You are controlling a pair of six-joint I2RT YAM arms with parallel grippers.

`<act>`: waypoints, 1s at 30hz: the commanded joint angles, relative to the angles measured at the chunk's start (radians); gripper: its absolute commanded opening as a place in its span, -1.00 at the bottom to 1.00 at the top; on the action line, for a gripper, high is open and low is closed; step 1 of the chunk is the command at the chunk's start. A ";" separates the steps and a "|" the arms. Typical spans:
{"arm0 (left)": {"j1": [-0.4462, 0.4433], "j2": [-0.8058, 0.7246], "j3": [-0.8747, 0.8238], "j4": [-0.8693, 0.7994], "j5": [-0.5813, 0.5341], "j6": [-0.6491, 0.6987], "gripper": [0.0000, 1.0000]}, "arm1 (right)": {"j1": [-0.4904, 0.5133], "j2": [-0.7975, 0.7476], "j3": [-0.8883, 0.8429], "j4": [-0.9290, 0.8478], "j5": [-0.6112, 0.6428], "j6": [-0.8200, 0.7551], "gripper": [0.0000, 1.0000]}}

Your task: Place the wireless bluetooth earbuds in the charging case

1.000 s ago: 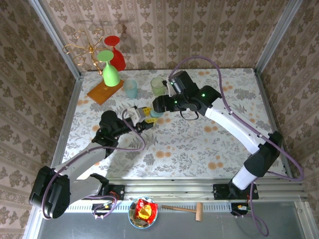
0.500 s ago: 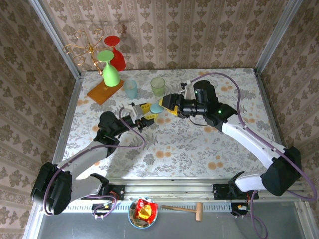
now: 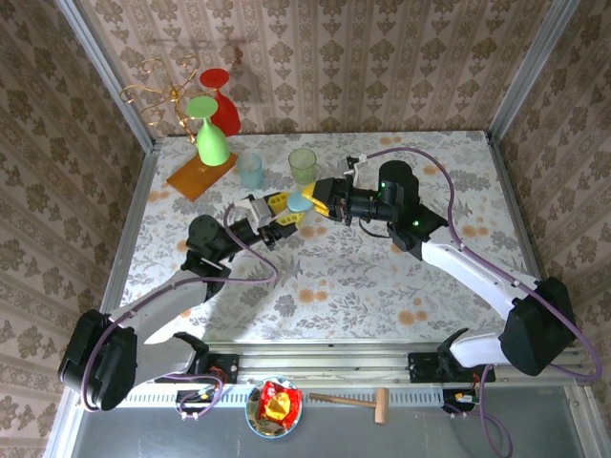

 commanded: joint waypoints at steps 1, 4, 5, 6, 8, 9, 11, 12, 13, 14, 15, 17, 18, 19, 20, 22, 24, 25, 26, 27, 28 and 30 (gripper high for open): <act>-0.003 0.011 0.017 -0.021 -0.043 0.009 -0.38 | 0.008 -0.019 0.001 0.078 -0.033 0.036 -0.69; -0.002 -0.002 0.010 -0.045 -0.062 0.019 0.27 | -0.009 -0.027 -0.019 0.055 0.020 0.022 -0.72; 0.000 -0.014 0.005 -0.061 -0.071 0.025 0.43 | -0.018 -0.029 -0.029 0.040 0.039 0.009 -0.73; 0.001 -0.030 -0.004 -0.092 -0.082 0.039 0.56 | -0.031 -0.034 -0.040 0.009 0.067 -0.011 -0.73; 0.001 -0.066 -0.026 -0.170 -0.108 0.077 0.76 | -0.057 -0.035 -0.062 -0.049 0.115 -0.057 -0.73; 0.002 -0.086 -0.039 -0.221 -0.118 0.101 0.84 | -0.072 -0.031 -0.070 -0.080 0.137 -0.085 -0.73; 0.002 -0.124 -0.058 -0.319 -0.134 0.148 0.95 | -0.093 -0.014 -0.086 -0.126 0.179 -0.141 -0.73; 0.001 -0.144 -0.069 -0.376 -0.144 0.168 0.99 | -0.103 0.003 -0.091 -0.157 0.201 -0.176 -0.73; 0.001 -0.162 -0.076 -0.429 -0.151 0.185 1.00 | -0.111 0.021 -0.095 -0.180 0.226 -0.208 -0.73; 0.001 -0.177 -0.079 -0.473 -0.156 0.200 1.00 | -0.113 0.036 -0.098 -0.186 0.249 -0.245 -0.73; 0.000 -0.192 -0.083 -0.521 -0.160 0.215 1.00 | -0.113 0.077 -0.100 -0.193 0.281 -0.288 -0.71; -0.003 -0.211 -0.095 -0.566 -0.163 0.228 1.00 | -0.116 0.145 -0.096 -0.210 0.335 -0.354 -0.71; -0.003 -0.214 -0.097 -0.590 -0.164 0.236 1.00 | -0.119 0.185 -0.093 -0.208 0.346 -0.375 -0.72; -0.005 -0.214 -0.096 -0.620 -0.165 0.247 1.00 | -0.120 0.220 -0.092 -0.197 0.363 -0.387 -0.72; -0.005 -0.213 -0.090 -0.648 -0.163 0.259 1.00 | -0.120 0.254 -0.090 -0.189 0.372 -0.399 -0.72; -0.007 -0.210 -0.084 -0.691 -0.158 0.280 1.00 | -0.124 0.324 -0.074 -0.195 0.397 -0.424 -0.71; -0.008 -0.204 -0.079 -0.722 -0.153 0.290 1.00 | -0.125 0.385 -0.054 -0.208 0.417 -0.438 -0.71; -0.008 -0.199 -0.078 -0.731 -0.148 0.293 1.00 | -0.127 0.413 -0.047 -0.209 0.421 -0.441 -0.71; -0.008 -0.196 -0.075 -0.738 -0.142 0.296 1.00 | -0.127 0.435 -0.043 -0.205 0.422 -0.444 -0.71; -0.008 -0.190 -0.071 -0.747 -0.133 0.300 1.00 | -0.129 0.455 -0.044 -0.196 0.425 -0.444 -0.71; -0.008 -0.185 -0.067 -0.752 -0.128 0.301 1.00 | -0.130 0.468 -0.049 -0.179 0.428 -0.447 -0.69; -0.008 -0.181 -0.061 -0.763 -0.115 0.304 1.00 | -0.130 0.480 -0.055 -0.170 0.439 -0.458 -0.64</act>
